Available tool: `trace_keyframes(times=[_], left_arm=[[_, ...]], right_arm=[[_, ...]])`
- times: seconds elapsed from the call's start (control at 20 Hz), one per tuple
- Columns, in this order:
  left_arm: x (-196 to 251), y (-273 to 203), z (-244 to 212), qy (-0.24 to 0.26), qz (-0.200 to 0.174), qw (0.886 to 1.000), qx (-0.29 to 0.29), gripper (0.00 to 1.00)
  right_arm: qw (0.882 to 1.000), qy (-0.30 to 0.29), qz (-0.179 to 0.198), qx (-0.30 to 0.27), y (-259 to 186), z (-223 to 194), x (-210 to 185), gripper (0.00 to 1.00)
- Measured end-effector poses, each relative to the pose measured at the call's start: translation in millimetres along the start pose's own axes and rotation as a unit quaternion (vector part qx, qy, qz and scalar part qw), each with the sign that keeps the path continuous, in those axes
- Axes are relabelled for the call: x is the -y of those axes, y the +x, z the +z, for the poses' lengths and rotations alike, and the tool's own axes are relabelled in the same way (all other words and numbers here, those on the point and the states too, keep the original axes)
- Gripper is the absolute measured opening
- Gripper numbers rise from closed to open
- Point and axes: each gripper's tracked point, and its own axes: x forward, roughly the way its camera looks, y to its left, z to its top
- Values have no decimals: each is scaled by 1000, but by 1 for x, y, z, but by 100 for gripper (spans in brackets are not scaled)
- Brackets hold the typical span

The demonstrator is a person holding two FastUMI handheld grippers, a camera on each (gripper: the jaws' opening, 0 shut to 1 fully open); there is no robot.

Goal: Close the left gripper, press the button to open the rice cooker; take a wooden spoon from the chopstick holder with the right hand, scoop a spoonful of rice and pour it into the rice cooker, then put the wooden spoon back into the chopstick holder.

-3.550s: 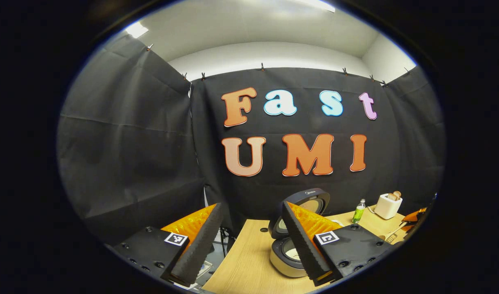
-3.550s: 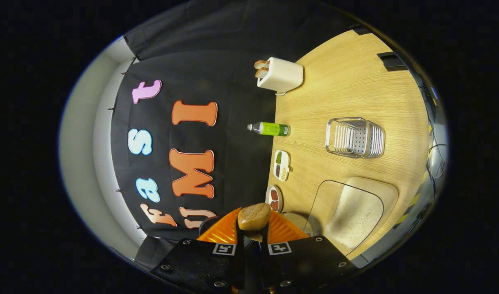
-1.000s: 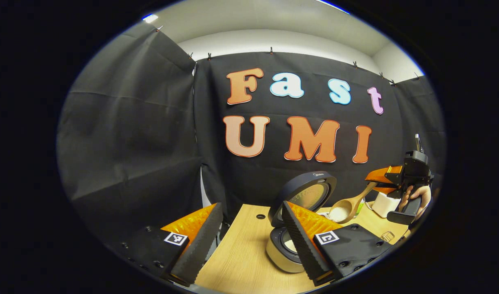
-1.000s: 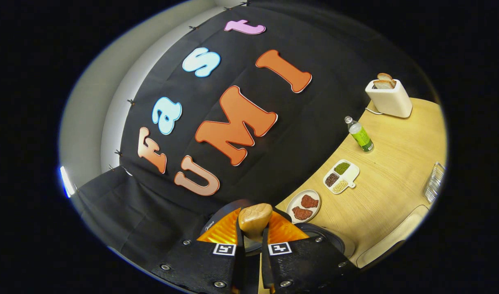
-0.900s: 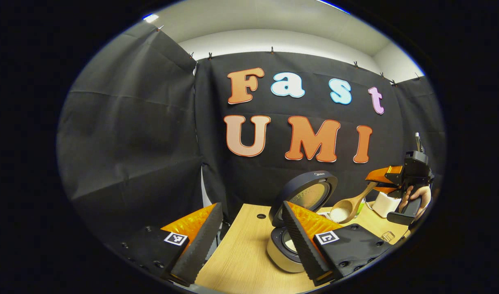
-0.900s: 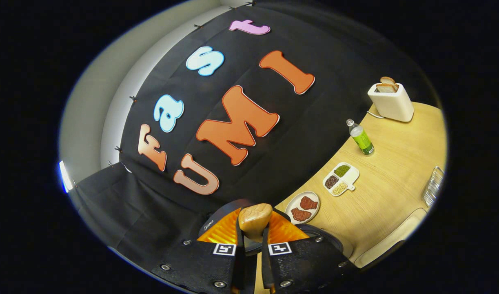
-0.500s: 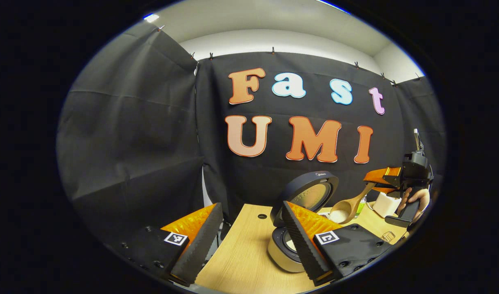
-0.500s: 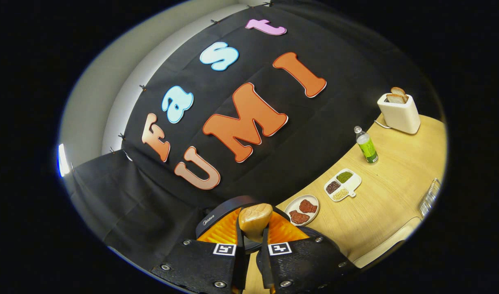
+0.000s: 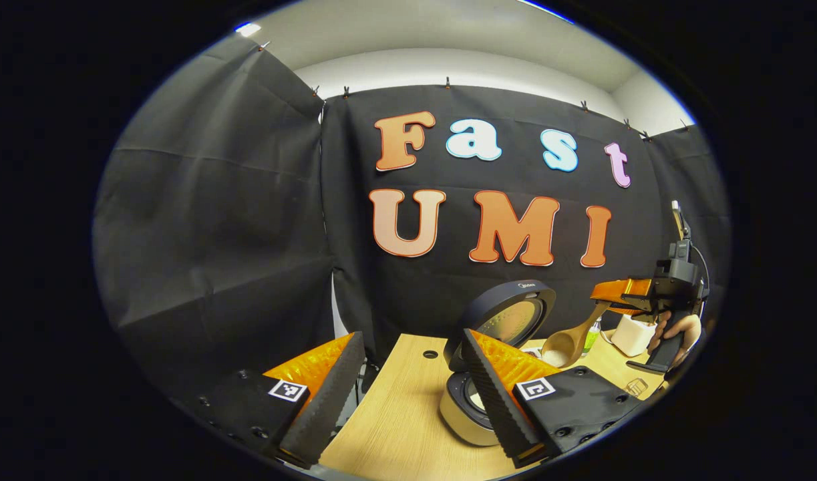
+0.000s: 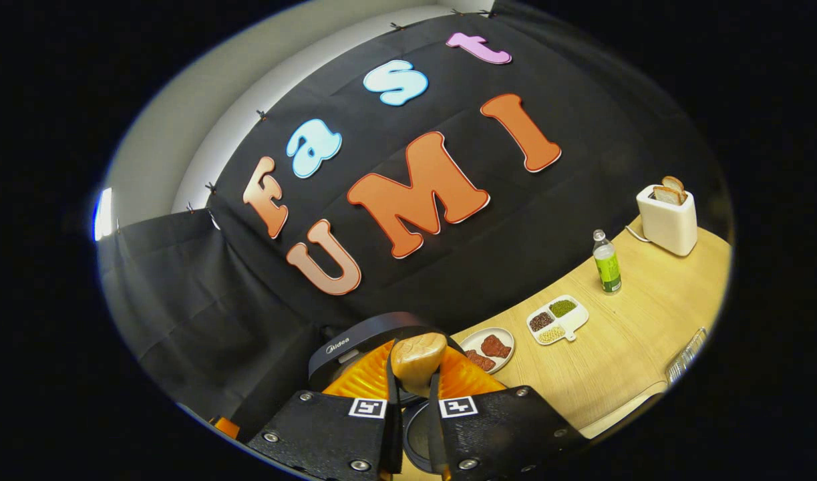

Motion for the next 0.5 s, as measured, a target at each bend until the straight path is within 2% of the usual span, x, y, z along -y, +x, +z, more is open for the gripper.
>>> trace_keyframes(times=[0.3, 0.5], left_arm=[[-1, 1, -4, 1, 2, 1000, -2, 94], [-2, 1, -4, 0, 4, 1000, -3, 94]], right_arm=[[997, -76, 20, -3, 2, -11, -14, 14], [990, -135, 42, -12, 4, -24, -26, 14]])
